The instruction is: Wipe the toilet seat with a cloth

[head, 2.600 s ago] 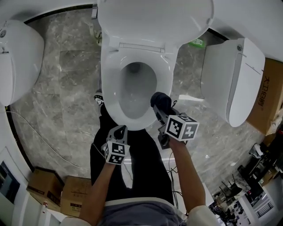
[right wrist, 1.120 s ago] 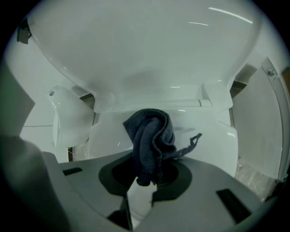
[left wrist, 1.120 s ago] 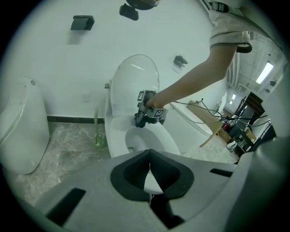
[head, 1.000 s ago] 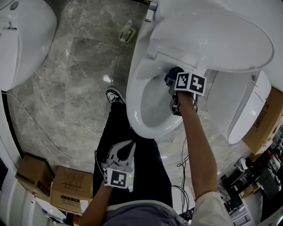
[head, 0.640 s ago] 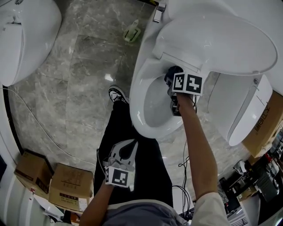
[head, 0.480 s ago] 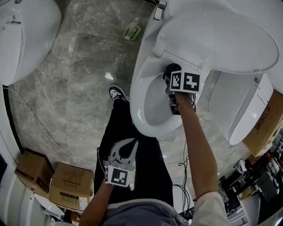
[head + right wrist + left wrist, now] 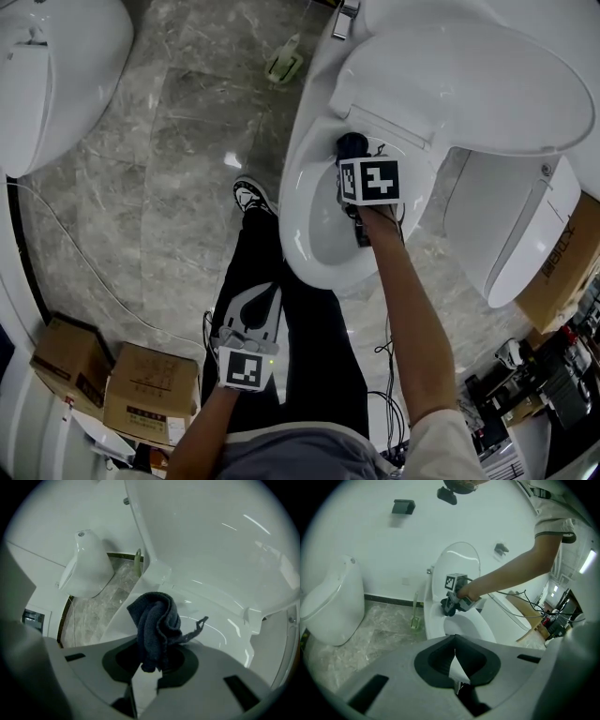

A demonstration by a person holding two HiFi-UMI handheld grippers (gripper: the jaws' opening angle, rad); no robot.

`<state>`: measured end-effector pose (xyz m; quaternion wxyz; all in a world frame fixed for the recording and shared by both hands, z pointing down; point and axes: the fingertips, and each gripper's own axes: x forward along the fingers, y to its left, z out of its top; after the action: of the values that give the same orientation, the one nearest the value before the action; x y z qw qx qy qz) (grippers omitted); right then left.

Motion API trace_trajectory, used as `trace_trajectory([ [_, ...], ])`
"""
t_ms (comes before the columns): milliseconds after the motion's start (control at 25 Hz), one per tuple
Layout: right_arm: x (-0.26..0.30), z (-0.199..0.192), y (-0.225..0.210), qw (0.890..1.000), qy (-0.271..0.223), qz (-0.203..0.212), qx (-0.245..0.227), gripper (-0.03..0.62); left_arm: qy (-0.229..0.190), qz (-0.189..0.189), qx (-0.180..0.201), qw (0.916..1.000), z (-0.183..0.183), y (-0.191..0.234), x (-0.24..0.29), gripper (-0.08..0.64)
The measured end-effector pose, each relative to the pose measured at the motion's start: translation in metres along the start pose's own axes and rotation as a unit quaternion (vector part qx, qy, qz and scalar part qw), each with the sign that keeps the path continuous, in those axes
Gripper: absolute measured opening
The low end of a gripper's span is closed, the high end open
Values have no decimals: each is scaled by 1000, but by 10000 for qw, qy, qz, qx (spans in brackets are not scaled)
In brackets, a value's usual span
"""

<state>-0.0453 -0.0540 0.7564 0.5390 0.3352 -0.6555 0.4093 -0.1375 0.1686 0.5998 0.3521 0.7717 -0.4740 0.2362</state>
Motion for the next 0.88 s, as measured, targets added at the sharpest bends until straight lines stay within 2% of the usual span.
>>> trace_trajectory([
  [80, 0, -1, 5, 9999, -21, -44, -122, 69, 10, 171, -150, 9997, -1, 11, -5, 9],
  [240, 1, -4, 16, 9982, -4, -180, -569, 69, -11, 586, -175, 9981, 8, 34, -21, 9],
  [400, 4, -3, 32, 9917, -45, -289, -1249, 69, -36, 809, -518, 9954, 10, 53, -35, 9],
  [560, 5, -13, 49, 9846, -18, -373, -1706, 69, 90, 1251, -675, 9898, -7, 76, -45, 9],
  [720, 9, -23, 58, 9742, 3, -476, -2208, 69, 94, 1227, -1198, 9851, -13, 79, -46, 9],
  [880, 9, -28, 65, 9635, -19, -621, -2604, 69, 94, 1200, -1315, 9840, -11, 78, -46, 9],
])
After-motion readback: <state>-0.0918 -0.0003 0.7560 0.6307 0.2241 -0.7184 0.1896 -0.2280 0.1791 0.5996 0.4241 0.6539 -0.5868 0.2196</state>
